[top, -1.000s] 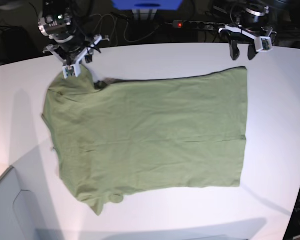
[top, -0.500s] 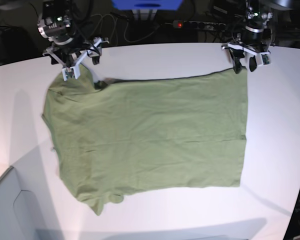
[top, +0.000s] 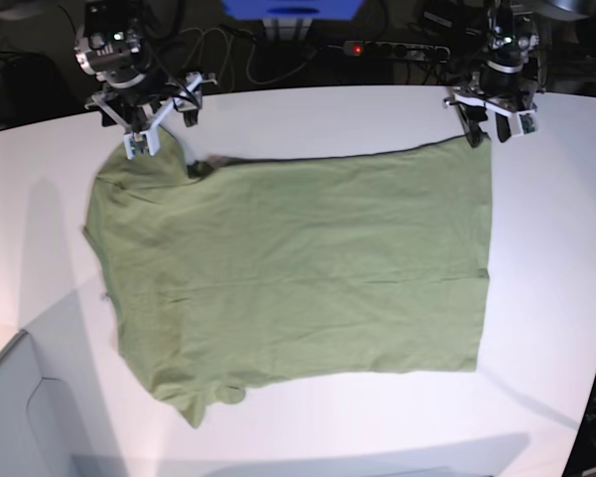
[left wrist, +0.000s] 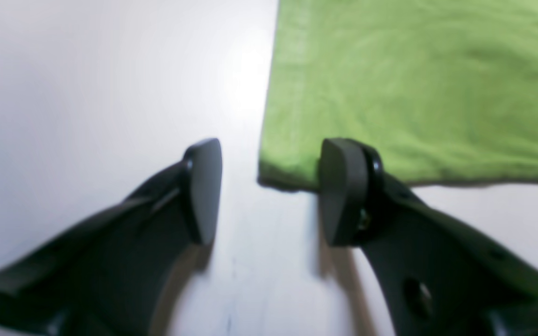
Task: Fold the T-shirt properly
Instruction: 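Close both grippers on the shoulder edges of the shirt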
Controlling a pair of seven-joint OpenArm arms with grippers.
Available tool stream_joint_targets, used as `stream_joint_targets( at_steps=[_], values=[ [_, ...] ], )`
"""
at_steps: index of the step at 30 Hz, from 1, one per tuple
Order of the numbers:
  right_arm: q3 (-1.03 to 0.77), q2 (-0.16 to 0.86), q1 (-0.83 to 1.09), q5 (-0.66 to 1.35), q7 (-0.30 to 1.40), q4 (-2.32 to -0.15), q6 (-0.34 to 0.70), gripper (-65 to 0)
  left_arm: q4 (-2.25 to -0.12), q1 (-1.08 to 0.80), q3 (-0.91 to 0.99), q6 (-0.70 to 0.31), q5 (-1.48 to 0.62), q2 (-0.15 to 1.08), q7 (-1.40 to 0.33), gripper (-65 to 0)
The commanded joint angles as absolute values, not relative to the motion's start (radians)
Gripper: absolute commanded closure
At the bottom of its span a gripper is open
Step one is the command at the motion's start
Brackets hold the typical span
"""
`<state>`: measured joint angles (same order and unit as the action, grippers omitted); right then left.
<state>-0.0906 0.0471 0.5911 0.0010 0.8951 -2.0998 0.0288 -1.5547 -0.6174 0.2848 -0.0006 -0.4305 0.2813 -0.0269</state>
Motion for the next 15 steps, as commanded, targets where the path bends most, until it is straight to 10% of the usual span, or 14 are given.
stream_joint_targets(
  at_steps=[1,7,15],
  values=[
    [-0.091,0.051,0.593,-0.001,0.881,-2.115,0.050,-44.0,-1.563,-0.619,0.289,-0.001,-0.433,0.280,-0.007,-32.7],
    [-0.091,0.051,0.591,-0.001,0.871,-2.118,0.047,-44.0,-1.561,-0.619,0.249,-0.001,-0.433,0.282,-0.007,-31.3],
    [-0.094,0.084,0.579,-0.004,0.869,-2.118,0.045,-44.5,-1.561,-0.619,0.239,-0.001,-0.433,0.280,-0.007,-12.0]
  ],
)
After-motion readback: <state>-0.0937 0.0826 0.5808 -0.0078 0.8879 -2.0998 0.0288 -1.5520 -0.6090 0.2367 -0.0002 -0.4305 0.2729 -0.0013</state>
